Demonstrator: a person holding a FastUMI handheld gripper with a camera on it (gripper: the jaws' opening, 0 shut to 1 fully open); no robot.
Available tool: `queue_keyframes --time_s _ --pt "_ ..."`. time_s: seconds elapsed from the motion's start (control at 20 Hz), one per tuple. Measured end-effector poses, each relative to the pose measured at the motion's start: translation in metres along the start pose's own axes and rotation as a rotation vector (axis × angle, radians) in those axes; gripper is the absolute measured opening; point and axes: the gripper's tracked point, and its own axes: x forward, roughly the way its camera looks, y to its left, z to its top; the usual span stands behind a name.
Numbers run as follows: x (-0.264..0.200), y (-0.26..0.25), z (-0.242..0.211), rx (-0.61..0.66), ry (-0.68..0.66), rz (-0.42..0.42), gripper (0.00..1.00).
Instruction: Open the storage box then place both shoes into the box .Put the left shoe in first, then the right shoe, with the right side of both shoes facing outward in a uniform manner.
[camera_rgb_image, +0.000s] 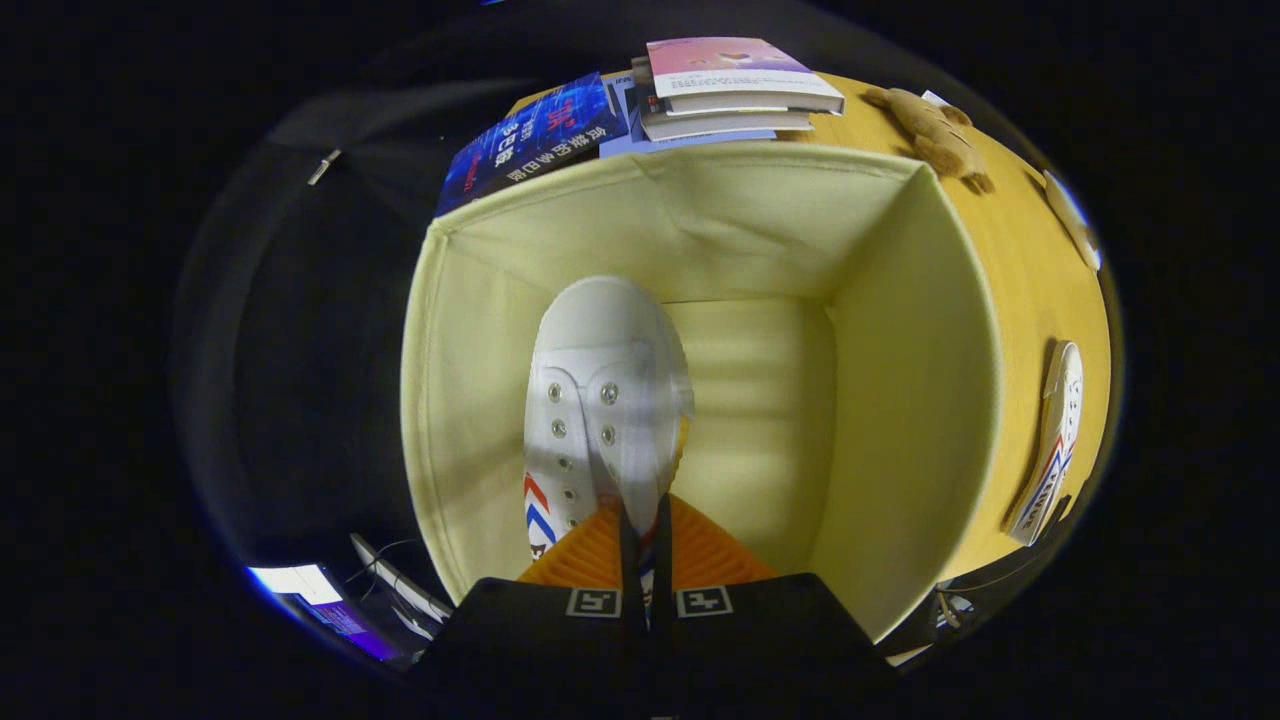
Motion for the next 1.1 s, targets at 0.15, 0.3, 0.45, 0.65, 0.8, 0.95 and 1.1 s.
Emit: queue_keyframes --time_s 0.15,0.3,0.45,0.65,0.8,0.95,1.1 --pt "0.018 -0.004 -0.004 -0.015 0.012 -0.04 0.06" --pt "0.025 -0.007 -0.005 -0.016 0.019 -0.061 0.05" --pt "0.027 -0.007 -0.006 -0.024 0.021 -0.058 0.1" --pt "0.019 -0.005 -0.007 -0.026 0.028 -0.027 0.25" --pt "0.005 -0.002 -0.008 -0.033 0.024 0.019 0.47" --pt "-0.016 0.003 -0.008 -0.038 0.008 0.068 0.76" --pt "-0.048 0.003 -0.007 -0.058 -0.027 0.123 0.86"
